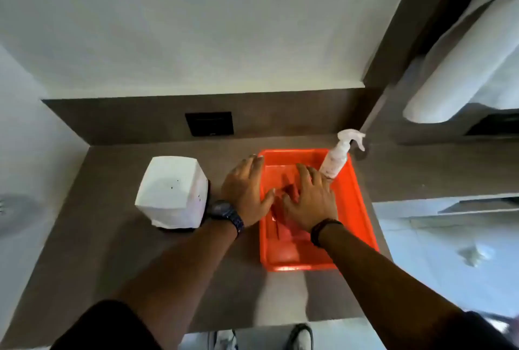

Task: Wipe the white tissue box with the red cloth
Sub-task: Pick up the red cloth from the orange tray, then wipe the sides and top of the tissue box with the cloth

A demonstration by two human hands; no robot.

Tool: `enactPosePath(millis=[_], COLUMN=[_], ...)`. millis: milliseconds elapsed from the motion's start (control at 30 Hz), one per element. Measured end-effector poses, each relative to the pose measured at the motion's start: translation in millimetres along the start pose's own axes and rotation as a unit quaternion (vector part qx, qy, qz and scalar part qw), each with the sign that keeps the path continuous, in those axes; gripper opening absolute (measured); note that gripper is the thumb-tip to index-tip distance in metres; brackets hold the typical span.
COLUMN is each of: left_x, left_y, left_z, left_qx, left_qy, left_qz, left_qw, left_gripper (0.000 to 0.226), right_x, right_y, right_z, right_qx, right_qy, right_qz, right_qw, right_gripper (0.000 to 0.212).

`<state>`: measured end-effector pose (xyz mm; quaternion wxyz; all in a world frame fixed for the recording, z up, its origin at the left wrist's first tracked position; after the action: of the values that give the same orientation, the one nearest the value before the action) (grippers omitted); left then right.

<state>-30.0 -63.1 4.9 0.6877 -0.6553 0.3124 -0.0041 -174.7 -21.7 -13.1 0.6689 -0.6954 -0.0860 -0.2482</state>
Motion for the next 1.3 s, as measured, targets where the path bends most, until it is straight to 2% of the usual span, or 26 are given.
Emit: enactPosePath(millis=[33, 167, 233, 500, 567, 633, 700, 767, 833, 900, 933, 1000, 1100, 1200, 1300], left_x=[3, 12, 13, 10, 9, 10, 16, 30, 55, 84, 100, 127, 151, 158, 162], left_y=[14, 51, 64, 66, 52, 20, -27, -76, -114, -128, -128, -121, -109, -99, -94], left_z=[1, 17, 23, 24, 19, 9, -2, -7, -7, 0, 6, 17, 29, 34, 30], left_qx=[0.020, 0.062, 0.072, 0.079, 0.078, 0.035, -0.018, -0.055, -0.041, 0.034, 0.083, 0.180, 0.246, 0.224, 0.180], left_qy=[-0.008, -0.034, -0.032, -0.029, -0.013, 0.005, 0.035, 0.061, 0.047, 0.002, -0.018, -0.043, -0.075, -0.110, -0.111], left_qz=[0.000, -0.031, -0.027, -0.035, -0.048, -0.052, -0.049, -0.058, -0.084, -0.128, -0.165, -0.243, -0.260, -0.182, -0.152], left_qw=[1.000, 0.997, 0.996, 0.996, 0.996, 0.998, 0.998, 0.995, 0.995, 0.991, 0.983, 0.952, 0.931, 0.951, 0.965], left_gripper=[0.078, 0.081, 0.082, 0.081, 0.086, 0.091, 0.097, 0.102, 0.116, 0.137, 0.147, 0.162, 0.162, 0.157, 0.152], right_x=[-5, -19, -25, -24, -24, -15, 12, 47, 81, 111, 122, 137, 157, 165, 160], right_y=[11, 45, 57, 59, 55, 41, 24, 16, 16, 34, 49, 82, 120, 128, 140], right_z=[3, 14, 13, 1, -2, -8, -15, -19, -22, -19, -16, -9, 1, 11, 13], right_qx=[0.029, 0.055, 0.073, 0.062, 0.049, 0.000, -0.083, -0.129, -0.115, -0.064, -0.037, -0.001, 0.055, 0.077, 0.101], right_qy=[0.012, -0.003, -0.003, 0.030, 0.067, 0.121, 0.115, 0.097, 0.102, 0.116, 0.128, 0.146, 0.137, 0.120, 0.157], right_qz=[0.007, 0.079, 0.106, 0.091, 0.032, -0.105, -0.231, -0.333, -0.438, -0.530, -0.551, -0.556, -0.538, -0.524, -0.505], right_qw=[0.999, 0.995, 0.992, 0.993, 0.996, 0.987, 0.963, 0.929, 0.886, 0.838, 0.824, 0.819, 0.830, 0.840, 0.843], right_gripper=[0.079, 0.069, 0.071, 0.065, 0.057, 0.056, 0.059, 0.052, 0.038, 0.026, 0.031, 0.032, 0.048, 0.051, 0.064])
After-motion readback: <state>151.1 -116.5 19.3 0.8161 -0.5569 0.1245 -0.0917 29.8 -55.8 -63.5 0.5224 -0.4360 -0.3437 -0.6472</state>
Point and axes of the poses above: each hand's wrist, its own z-axis away from the middle knuckle, its own y-axis out of the palm, x = y × z, the point moved 7 cm from there along -z, towards the middle knuckle, and after that the axes turned 1 degree about x, right-handed, at the moved point
